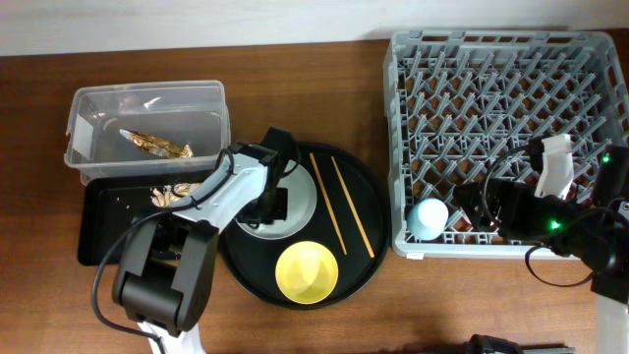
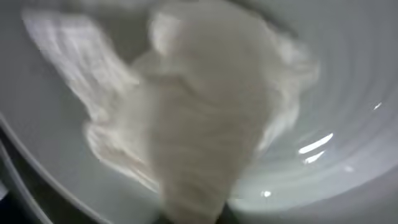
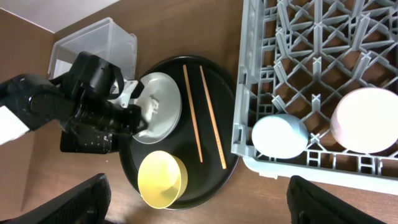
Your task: Sort waste into correct bins and load items into the dishwasher rack
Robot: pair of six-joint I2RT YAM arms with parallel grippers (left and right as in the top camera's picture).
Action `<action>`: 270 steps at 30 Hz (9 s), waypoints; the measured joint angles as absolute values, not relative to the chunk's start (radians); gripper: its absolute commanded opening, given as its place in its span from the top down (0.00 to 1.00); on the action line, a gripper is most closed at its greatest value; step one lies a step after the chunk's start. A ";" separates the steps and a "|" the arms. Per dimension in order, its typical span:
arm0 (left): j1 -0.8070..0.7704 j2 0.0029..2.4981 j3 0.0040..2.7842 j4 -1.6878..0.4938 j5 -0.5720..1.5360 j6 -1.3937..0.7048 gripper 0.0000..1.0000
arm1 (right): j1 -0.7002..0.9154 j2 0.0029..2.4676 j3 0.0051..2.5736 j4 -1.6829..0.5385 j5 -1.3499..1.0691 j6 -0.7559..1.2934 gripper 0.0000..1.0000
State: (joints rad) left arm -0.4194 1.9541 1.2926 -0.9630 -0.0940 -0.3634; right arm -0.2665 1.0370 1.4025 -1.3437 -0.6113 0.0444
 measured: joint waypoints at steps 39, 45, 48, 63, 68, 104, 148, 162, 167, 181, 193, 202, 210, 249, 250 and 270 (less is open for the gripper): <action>-0.177 1.028 2.185 -1.687 0.012 -0.115 0.00 | -0.266 0.942 1.402 -1.332 -0.630 -0.031 0.01; -0.136 0.942 2.032 -1.420 -0.028 -0.093 0.01 | -0.266 1.067 1.402 -1.333 -0.630 -0.030 0.01; -0.101 0.780 1.621 -1.056 -0.010 -0.093 0.01 | -0.266 1.168 1.402 -1.332 -0.630 -0.031 0.01; -0.060 0.015 0.065 -0.056 0.249 -0.089 0.01 | -0.265 1.795 1.404 -1.327 -0.648 -0.030 0.01; -0.060 0.014 0.014 -0.055 0.255 -0.089 0.01 | -0.261 1.836 1.404 -1.261 -0.675 -0.035 0.02; -0.060 0.013 0.014 -0.055 0.255 -0.089 0.01 | 0.766 1.705 1.181 -1.027 -0.054 0.422 0.96; -0.060 0.010 0.014 -0.055 0.255 -0.089 0.01 | 0.712 1.571 1.436 -0.877 -0.027 0.222 0.42; -0.060 0.010 0.014 -0.055 0.255 -0.089 0.01 | 0.745 2.036 1.406 -0.840 -0.130 0.775 0.96; -0.060 0.010 0.014 -0.055 0.255 -0.089 0.01 | 0.724 1.943 1.406 -0.920 -0.090 0.710 0.96; -0.060 0.010 0.014 -0.056 0.255 -0.089 0.01 | 0.098 1.438 1.453 -0.869 1.088 0.319 0.96; -0.060 0.011 0.014 -0.056 0.255 -0.089 0.01 | 0.063 1.821 1.453 -0.783 1.159 0.222 0.43; -0.060 0.011 0.014 -0.055 0.255 -0.089 0.01 | 0.539 1.554 1.455 -1.021 0.549 0.214 0.43; -0.060 0.011 0.014 -0.055 0.255 -0.089 0.01 | 0.674 1.858 1.407 -0.933 -0.044 0.298 0.65; -0.060 0.011 0.014 -0.055 0.255 -0.089 0.01 | 0.564 1.676 1.486 -1.017 0.025 0.289 0.96; -0.060 0.011 0.014 -0.055 0.255 -0.089 0.01 | 0.534 1.601 1.501 -1.017 0.063 0.288 0.96; -0.060 0.011 0.014 -0.055 0.255 -0.089 0.01 | 0.611 1.769 1.319 -0.892 0.047 0.344 0.55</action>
State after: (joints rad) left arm -0.0601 0.0109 0.0139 -0.0551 0.2554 -0.0891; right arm 0.6113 1.7695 1.3186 -0.8917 0.0475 0.3439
